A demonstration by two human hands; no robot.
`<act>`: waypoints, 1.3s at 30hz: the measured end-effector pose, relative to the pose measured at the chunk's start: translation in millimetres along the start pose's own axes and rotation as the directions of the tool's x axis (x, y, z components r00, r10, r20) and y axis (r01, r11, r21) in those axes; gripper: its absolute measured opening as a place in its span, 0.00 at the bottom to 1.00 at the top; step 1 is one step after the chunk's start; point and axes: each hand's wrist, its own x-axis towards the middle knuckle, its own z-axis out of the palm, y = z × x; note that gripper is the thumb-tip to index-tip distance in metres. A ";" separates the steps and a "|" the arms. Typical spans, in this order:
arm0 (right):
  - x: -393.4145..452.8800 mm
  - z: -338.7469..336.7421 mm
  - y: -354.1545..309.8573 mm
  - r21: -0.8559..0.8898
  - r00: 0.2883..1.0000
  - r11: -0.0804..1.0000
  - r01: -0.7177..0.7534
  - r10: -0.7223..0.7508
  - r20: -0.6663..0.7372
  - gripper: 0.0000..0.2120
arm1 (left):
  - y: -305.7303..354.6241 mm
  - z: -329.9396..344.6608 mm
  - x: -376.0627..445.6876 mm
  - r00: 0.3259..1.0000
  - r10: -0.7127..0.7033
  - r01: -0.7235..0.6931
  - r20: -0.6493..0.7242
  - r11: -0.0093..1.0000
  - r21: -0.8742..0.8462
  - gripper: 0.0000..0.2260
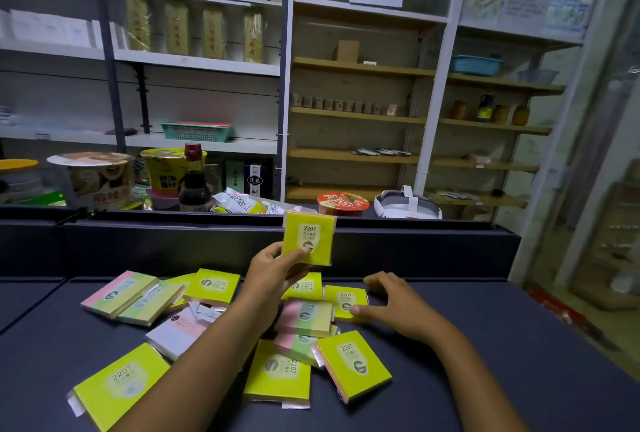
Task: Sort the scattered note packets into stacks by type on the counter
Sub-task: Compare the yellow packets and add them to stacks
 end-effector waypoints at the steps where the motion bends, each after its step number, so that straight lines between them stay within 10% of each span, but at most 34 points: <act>1: -0.6 -0.1 0.5 -0.022 1.000 1.000 -0.008 0.008 0.013 0.36 | -0.4 -0.1 -0.4 1.000 0.002 -0.002 0.008 1.000 -0.020 0.11; 13: -3.1 1.7 2.9 -0.048 1.000 0.999 0.000 0.000 0.000 0.35 | 6.3 -4.8 -16.4 0.996 0.090 -0.091 -0.020 0.991 -0.094 0.15; 26: -30.9 -2.3 -22.8 0.513 0.977 0.857 0.046 0.067 -0.200 0.34 | 30.6 -59.2 -83.8 0.962 0.170 -0.186 -0.213 0.981 -0.059 0.12; 39: -98.5 65.1 -153.5 0.677 0.907 0.698 0.234 0.095 -0.411 0.33 | 70.0 -154.2 -135.7 0.951 0.250 -0.276 -0.184 0.952 -0.130 0.12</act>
